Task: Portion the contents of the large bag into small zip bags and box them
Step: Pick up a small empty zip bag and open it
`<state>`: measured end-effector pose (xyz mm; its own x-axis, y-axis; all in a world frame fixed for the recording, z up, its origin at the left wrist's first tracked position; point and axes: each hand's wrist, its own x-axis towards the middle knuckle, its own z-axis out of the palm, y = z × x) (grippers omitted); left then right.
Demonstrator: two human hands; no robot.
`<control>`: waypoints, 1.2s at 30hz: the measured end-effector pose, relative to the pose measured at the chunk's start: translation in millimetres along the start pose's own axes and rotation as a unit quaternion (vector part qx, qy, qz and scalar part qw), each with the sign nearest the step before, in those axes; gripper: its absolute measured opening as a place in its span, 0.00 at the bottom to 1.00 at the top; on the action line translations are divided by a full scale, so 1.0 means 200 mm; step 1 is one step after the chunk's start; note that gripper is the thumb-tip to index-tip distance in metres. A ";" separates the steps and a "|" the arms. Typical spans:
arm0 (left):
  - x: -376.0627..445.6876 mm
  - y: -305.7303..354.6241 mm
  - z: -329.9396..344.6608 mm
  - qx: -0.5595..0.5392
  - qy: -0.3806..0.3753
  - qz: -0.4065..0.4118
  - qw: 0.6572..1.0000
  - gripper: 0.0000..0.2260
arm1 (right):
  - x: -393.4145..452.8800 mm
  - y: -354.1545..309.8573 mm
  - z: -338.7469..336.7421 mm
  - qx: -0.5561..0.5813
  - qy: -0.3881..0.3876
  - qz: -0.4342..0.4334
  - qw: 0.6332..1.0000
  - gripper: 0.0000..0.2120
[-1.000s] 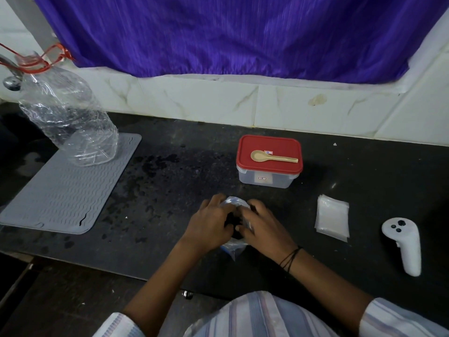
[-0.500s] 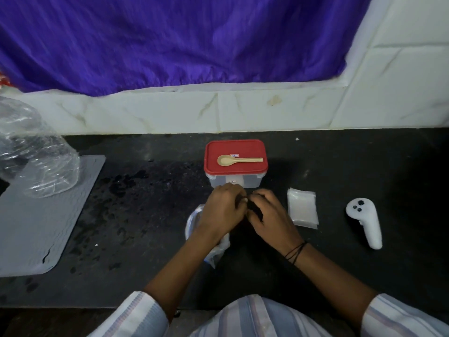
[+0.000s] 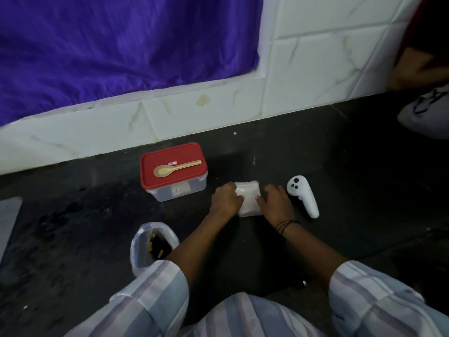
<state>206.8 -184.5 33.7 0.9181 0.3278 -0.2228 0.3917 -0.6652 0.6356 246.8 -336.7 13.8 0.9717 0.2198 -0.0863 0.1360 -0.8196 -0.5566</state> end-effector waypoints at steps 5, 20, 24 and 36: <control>0.01 0.01 0.08 -0.016 0.009 -0.034 0.999 0.19 | 0.03 0.03 0.04 0.038 -0.017 0.047 0.998 0.09; 0.01 -0.03 -0.02 -0.032 0.100 0.096 0.990 0.14 | -0.02 -0.04 0.03 0.210 0.084 0.000 0.974 0.06; 0.00 -0.03 -0.16 -0.051 0.052 0.136 0.988 0.09 | 0.00 -0.09 0.00 0.267 0.047 -0.014 0.963 0.06; -0.18 -0.15 -0.37 -0.048 0.027 0.123 0.991 0.06 | 0.00 -0.28 0.06 0.319 -0.115 -0.101 0.935 0.08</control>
<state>158.5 -126.5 77.7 0.9797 0.1998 -0.0138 0.1457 -0.6636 0.7337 237.8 -284.3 35.7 0.8618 0.5035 -0.0605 0.0984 -0.2830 -0.9540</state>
